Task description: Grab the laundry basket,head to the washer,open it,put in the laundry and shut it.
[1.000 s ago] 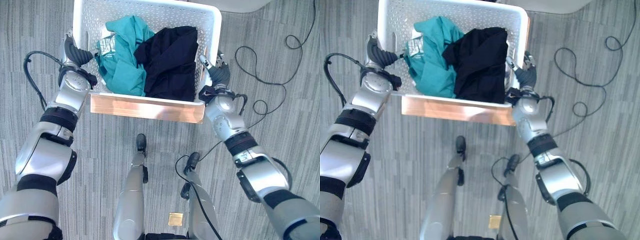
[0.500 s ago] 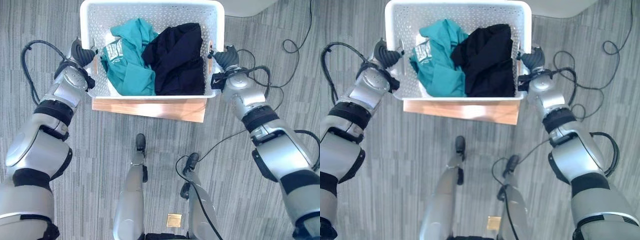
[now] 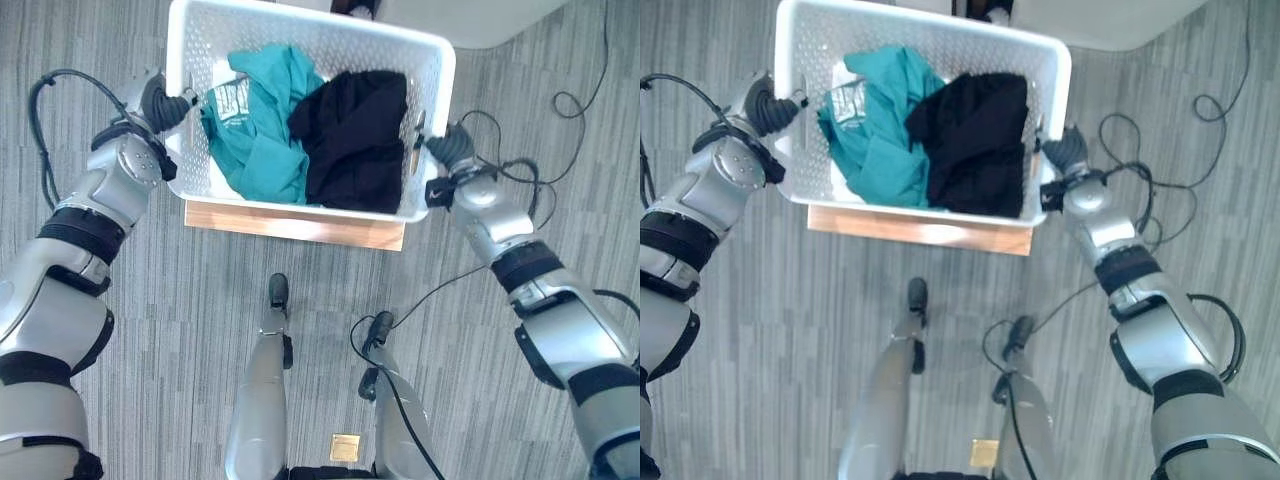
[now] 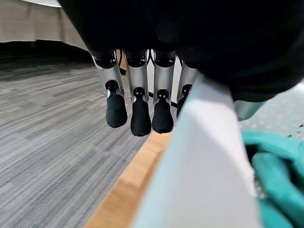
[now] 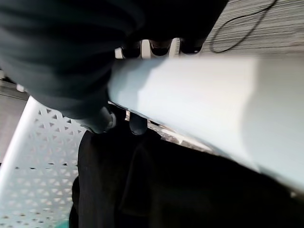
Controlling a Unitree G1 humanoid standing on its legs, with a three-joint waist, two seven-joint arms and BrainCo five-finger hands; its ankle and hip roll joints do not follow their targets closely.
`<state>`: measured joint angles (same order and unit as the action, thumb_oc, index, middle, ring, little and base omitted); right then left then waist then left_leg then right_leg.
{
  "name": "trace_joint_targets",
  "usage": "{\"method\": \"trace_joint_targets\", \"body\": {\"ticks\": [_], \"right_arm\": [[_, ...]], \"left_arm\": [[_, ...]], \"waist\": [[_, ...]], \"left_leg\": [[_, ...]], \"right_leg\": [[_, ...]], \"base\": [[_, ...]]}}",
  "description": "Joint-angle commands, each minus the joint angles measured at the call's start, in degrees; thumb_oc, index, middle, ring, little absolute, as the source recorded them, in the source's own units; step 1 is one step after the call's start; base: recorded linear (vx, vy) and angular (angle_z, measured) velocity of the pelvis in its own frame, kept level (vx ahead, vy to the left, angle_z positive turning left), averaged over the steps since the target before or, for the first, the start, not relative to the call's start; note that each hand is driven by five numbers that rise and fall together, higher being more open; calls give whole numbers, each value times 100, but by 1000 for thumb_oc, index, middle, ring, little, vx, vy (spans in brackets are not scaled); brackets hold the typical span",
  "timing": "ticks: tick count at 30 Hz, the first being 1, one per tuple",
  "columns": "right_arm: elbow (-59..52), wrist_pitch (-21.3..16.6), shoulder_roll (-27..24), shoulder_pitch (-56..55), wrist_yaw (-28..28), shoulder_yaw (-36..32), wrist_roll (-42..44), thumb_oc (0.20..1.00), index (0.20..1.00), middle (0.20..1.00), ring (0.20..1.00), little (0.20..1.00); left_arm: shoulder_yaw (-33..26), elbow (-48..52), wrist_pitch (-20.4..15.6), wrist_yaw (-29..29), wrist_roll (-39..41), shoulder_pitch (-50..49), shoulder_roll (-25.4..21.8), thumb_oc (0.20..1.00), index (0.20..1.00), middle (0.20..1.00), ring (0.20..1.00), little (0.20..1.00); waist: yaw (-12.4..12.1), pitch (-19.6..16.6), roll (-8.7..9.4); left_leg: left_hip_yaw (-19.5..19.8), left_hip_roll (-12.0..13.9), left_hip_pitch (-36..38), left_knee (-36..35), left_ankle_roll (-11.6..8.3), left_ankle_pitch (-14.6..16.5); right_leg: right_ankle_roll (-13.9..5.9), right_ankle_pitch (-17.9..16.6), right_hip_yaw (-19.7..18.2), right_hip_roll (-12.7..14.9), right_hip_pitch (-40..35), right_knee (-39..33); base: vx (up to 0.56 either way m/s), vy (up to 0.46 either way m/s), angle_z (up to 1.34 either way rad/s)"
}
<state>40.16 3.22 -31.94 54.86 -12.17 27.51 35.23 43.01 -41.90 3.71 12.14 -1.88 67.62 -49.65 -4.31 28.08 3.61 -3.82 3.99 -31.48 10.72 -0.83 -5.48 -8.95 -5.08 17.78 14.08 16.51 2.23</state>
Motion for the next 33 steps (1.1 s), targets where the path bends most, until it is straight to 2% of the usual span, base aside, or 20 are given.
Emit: {"method": "trace_joint_targets", "body": {"ticks": [1, 2, 7, 8, 11, 13, 15, 16, 17, 18, 19, 21, 22, 23, 24, 26, 29, 31, 32, 33], "right_arm": [[-901, -537, -528, -1216, 396, -876, 200, 200, 200, 200, 200, 200], [-915, -533, -531, -1236, 394, -878, 197, 200, 200, 200, 200, 200], [-1888, -593, -979, -2987, 838, -1919, 212, 200, 200, 200, 200, 200], [-1900, -589, -983, -3005, 838, -1925, 210, 200, 200, 200, 200, 200], [-2490, -639, -1115, -4203, 1058, -2806, 350, 200, 200, 200, 200, 200], [-2683, -660, -928, -4950, 1182, -3323, 443, 200, 200, 200, 200, 200], [-2741, -677, -871, -5079, 1186, -3410, 499, 200, 200, 200, 200, 200], [-2856, -676, -827, -5256, 1217, -3530, 472, 200, 200, 200, 200, 200], [-2865, -673, -827, -5270, 1215, -3538, 470, 200, 200, 200, 200, 200], [-2899, -664, -801, -5307, 1211, -3572, 427, 200, 200, 200, 200, 200], [-2830, -670, -802, -5163, 1229, -3452, 447, 200, 200, 200, 200, 200], [-2794, -655, -789, -5108, 1207, -3402, 416, 200, 200, 200, 200, 200], [-2839, -669, -749, -5108, 1209, -3280, 421, 200, 200, 200, 200, 200], [-2844, -670, -748, -5097, 1204, -3281, 421, 200, 200, 200, 200, 200], [-2896, -648, -711, -5082, 1225, -3184, 375, 200, 200, 200, 200, 200], [-2883, -638, -660, -4990, 1250, -3013, 345, 200, 200, 200, 200, 200], [-2880, -562, -670, -4957, 1346, -2859, 291, 200, 200, 200, 200, 200], [-2850, -538, -674, -4962, 1371, -2813, 277, 200, 200, 200, 200, 200], [-2767, -494, -708, -4949, 1401, -2733, 290, 200, 200, 200, 200, 200], [-2760, -496, -715, -4940, 1403, -2718, 291, 200, 200, 200, 200, 200]], "left_arm": [[-688, 713, -554, -28, -416, -683, -19, 200, 200, 200, 200, 200], [-698, 728, -549, -30, -420, -704, -18, 200, 200, 200, 200, 200], [-1318, 1974, -798, -406, -448, -2069, 165, 200, 200, 200, 200, 200], [-1323, 1985, -794, -408, -451, -2083, 169, 200, 200, 200, 200, 200], [-1409, 2385, -849, -652, -510, -2563, 606, 200, 200, 200, 200, 200], [-1239, 2377, -860, -948, -458, -2804, 1199, 200, 200, 200, 200, 200], [-1171, 2315, -847, -998, -455, -2806, 1342, 200, 200, 200, 200, 200], [-1107, 2113, -850, -1048, -439, -2812, 1577, 200, 200, 200, 200, 200], [-1100, 2104, -855, -1046, -440, -2809, 1587, 200, 200, 200, 200, 200], [-1052, 1995, -858, -1065, -432, -2773, 1691, 200, 200, 200, 200, 200], [-1008, 1822, -881, -1080, -360, -2726, 1799, 200, 200, 200, 200, 200], [-1010, 1750, -894, -1060, -328, -2660, 1822, 200, 200, 200, 200, 200], [-985, 1712, -933, -989, -285, -2521, 1749, 200, 200, 200, 200, 200], [-984, 1695, -944, -982, -282, -2502, 1749, 200, 200, 200, 200, 200], [-967, 1684, -913, -1002, -239, -2483, 1692, 200, 200, 200, 200, 200], [-946, 1589, -889, -1012, -162, -2456, 1702, 200, 200, 200, 200, 200], [-1068, 1670, -906, -1113, 42, -2614, 1616, 200, 200, 200, 200, 200], [-1131, 1681, -921, -1144, 77, -2708, 1575, 200, 200, 200, 200, 200], [-1265, 1599, -939, -1157, 201, -2858, 1557, 200, 200, 200, 200, 200], [-1278, 1598, -945, -1159, 202, -2870, 1556, 200, 200, 200, 200, 200]], "waist": [[-3, -764, 16], [0, -770, 16], [184, -1315, 23], [180, -1317, 21], [377, -1607, 23], [558, -1819, 15], [623, -1870, 12], [693, -1966, 9], [677, -1966, 8], [712, -2024, -22], [730, -2049, -73], [740, -2041, -83], [713, -2022, -187], [701, -1974, -152], [658, -2004, -194], [580, -2075, -194], [417, -2258, -112], [359, -2317, -99], [340, -2337, -111], [323, -2338, -119]], "left_leg": [[-54, 71, 498, 437, -65, 995], [-55, 63, 513, 418, -63, 985], [-108, -128, 1450, 112, 59, 1091], [-111, -130, 1463, 104, 60, 1089], [-113, -253, 1901, -54, 154, 1101], [-201, -340, 2293, -182, 240, 1197], [-253, -358, 2342, -241, 263, 1169], [-369, -410, 2477, -338, 281, 1188], [-380, -412, 2491, -352, 283, 1184], [-473, -427, 2575, -411, 285, 1208], [-726, -309, 2608, -391, 240, 1271], [-845, -256, 2588, -357, 247, 1255], [-1109, -113, 2659, -371, 251, 1352], [-1206, -123, 2639, -344, 274, 1266], [-1308, -67, 2743, -408, 241, 1337], [-1604, -30, 2781, -485, 294, 1247], [-2116, -8, 2855, -587, 256, 1131], [-2247, 26, 2894, -641, 216, 1064], [-2484, 208, 2867, -617, 78, 894], [-2510, 230, 2876, -615, 59, 883]], "right_leg": [[-190, -229, -169, 493, -467, 122], [-192, -230, -166, 499, -476, 117], [-271, -335, -190, 639, -1010, 475], [-273, -335, -192, 641, -1018, 473], [-314, -462, -277, 702, -1221, 771], [-398, -609, -462, 699, -1415, 746], [-423, -690, -490, 717, -1420, 682], [-493, -893, -588, 759, -1481, 479], [-496, -907, -596, 758, -1490, 459], [-545, -1082, -666, 790, -1511, 270], [-605, -1566, -644, 877, -1398, 22], [-605, -1667, -606, 927, -1307, -38], [-598, -1030, -257, 836, -1341, 202], [-563, -1040, -254, 873, -1294, 252], [-563, -743, -112, 821, -1358, 452], [-451, -207, 210, 769, -1400, 1047], [-360, 94, 570, 638, -1869, 908], [-330, 180, 537, 585, -1965, 814], [-262, 338, 498, 485, -2029, 627], [-246, 336, 473, 466, -2024, 615]], "base": [[56, 32, 6], [133, 22, 9], [119, 59, 7], [139, 95, 6], [72, 73, 11], [83, 84, 13], [14, 50, -21], [5, 43, -37], [9, 42, -47], [-84, -21, -56], [-92, -21, -64], [-165, -2, -86], [-227, 40, -102], [-150, 71, -109], [-104, 16, -101], [-138, 4, -105], [-160, -120, -95], [-145, -227, -111], [-157, -293, -66], [-196, -388, -67]]}}
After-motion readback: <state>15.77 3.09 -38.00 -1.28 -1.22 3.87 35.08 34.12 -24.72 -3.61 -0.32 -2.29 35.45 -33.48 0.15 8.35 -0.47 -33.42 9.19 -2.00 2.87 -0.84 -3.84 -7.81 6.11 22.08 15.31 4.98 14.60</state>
